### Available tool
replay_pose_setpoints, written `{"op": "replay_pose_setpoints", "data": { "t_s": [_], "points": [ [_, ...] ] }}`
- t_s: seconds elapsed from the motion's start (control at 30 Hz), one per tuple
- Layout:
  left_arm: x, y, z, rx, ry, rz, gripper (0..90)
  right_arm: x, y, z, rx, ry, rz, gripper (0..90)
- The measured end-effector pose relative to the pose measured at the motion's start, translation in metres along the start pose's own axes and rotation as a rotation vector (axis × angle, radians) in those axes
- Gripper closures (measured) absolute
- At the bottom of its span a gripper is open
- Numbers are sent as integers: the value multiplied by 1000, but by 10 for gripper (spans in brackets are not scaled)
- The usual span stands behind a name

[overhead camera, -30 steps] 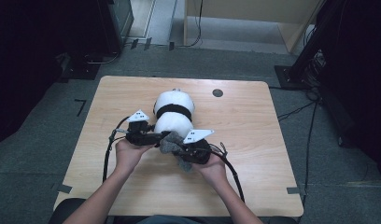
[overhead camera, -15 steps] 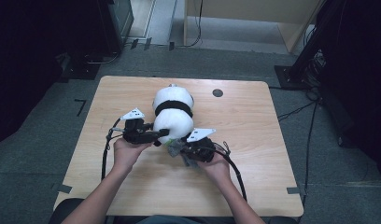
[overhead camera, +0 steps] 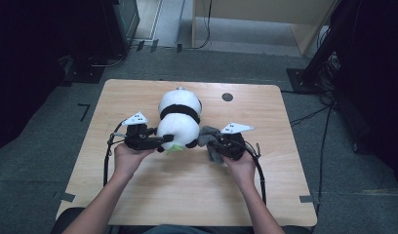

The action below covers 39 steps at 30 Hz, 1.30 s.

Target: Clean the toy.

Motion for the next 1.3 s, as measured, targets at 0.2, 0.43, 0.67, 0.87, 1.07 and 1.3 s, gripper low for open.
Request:
{"op": "replay_pose_setpoints", "data": {
  "t_s": [0.2, 0.43, 0.67, 0.87, 1.07, 1.3],
  "points": [
    [3, -1, 5, -19, -22, 14, 476, -9, 15, -14, 21, -52, -42, 780],
    [3, 5, 24, -59, -63, 2, 474, -13, 27, -31, 55, -90, -77, 776],
    [6, 15, 50, -89, -46, 12, 470, -16, 38, -53, 101, -114, -91, 773],
    [4, 26, 70, -137, -77, 21, 467, -16, 43, -77, 144, -136, -85, 766],
    [7, 40, 95, -178, -66, -2, 466, -17, 52, -104, 202, -147, -67, 764],
    [17, 48, 124, -214, -40, -12, 464, -7, 60, -140, 258, -183, -49, 763]
  ]
}}
Point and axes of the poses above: each handheld gripper's, and its own axes: y roughly backward along the jaws, x roughly out of its underside, z roughly to its left, the point moved 10 cm from there along -y, roughly forward along the jaws, and after that the axes turned 7 degrees about -y, right-handed, at the moved point
